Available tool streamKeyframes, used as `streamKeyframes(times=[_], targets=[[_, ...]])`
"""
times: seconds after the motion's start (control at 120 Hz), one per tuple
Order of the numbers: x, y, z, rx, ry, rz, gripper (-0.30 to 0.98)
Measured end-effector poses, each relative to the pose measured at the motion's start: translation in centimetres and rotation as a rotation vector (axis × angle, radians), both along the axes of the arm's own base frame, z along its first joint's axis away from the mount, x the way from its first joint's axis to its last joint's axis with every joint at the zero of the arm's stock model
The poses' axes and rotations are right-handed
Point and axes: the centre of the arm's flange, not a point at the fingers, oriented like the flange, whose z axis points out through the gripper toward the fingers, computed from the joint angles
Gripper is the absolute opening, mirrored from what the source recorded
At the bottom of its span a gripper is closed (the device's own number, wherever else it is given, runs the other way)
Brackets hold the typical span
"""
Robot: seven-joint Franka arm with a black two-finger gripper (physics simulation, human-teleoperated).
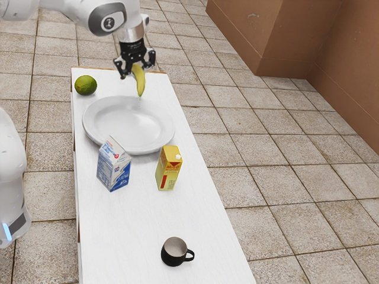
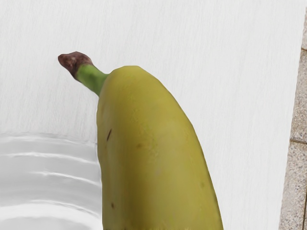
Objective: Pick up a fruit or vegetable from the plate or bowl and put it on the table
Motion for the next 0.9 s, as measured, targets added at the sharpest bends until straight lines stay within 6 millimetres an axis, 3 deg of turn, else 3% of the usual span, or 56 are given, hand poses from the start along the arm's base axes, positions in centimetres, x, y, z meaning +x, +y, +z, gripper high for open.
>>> streamKeyframes(times=[0.242, 0.317, 0.592, 0.9], targets=[[6.1, 1.2, -0.4, 0.019, 0.062, -0.041, 0.10], [7.0, 1.5, -0.4, 0.016, 0.064, -0.044, 0.11], [3.2, 7.5, -0.4, -0.014, 0.050, 0.061, 0.12], [1.3, 10.4, -0.1, -0.007, 0.047, 0.088, 0.13]])
